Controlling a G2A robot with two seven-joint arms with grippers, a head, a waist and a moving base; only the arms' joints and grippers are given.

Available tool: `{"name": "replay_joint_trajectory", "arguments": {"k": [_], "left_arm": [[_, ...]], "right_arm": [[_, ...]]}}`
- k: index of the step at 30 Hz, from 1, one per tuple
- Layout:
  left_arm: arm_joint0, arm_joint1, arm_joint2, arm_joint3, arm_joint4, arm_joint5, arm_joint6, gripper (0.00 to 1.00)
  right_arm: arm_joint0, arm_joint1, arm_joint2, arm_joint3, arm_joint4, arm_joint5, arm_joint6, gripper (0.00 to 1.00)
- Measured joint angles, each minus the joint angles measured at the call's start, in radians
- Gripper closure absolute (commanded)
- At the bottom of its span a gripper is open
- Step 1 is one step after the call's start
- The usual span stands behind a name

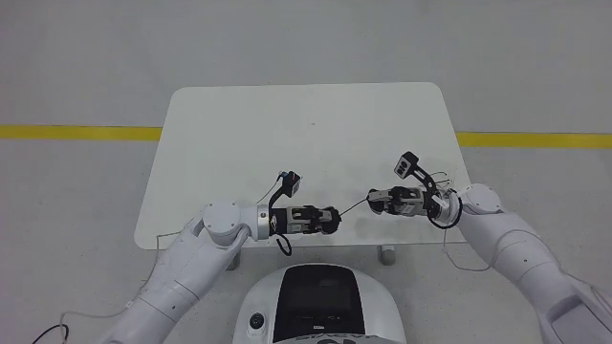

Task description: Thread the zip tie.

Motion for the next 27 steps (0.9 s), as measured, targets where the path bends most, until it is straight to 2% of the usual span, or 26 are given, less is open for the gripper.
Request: {"name": "replay_joint_trajectory", "arguments": {"k": [11,14,23,25,27], "left_arm": [[0.0,0.0,0.0,0.0,0.0,0.0,0.0,0.0],[0.0,0.0,0.0,0.0,0.0,0.0,0.0,0.0],[0.0,0.0,0.003,-0.002,-0.002,0.0,0.007,0.0],[-0.007,-0.002,0.016,-0.002,-0.02,0.002,0.001,0.0],[-0.027,-0.006,0.034,0.007,-0.049,0.007,-0.022,0.0]], "right_arm": [[-0.031,-0.018,0.101,0.004,-0.022,0.0,0.0,1.0],[-0.037,-0.025,0.153,0.019,-0.022,0.0,-0.014,1.0],[-0.044,-0.027,0.156,0.006,-0.012,0.011,-0.012,1.0],[-0.058,-0.027,0.167,-0.018,0.017,0.035,-0.001,1.0],[-0.07,-0.024,0.177,-0.033,0.038,0.05,0.001,1.0]]}}
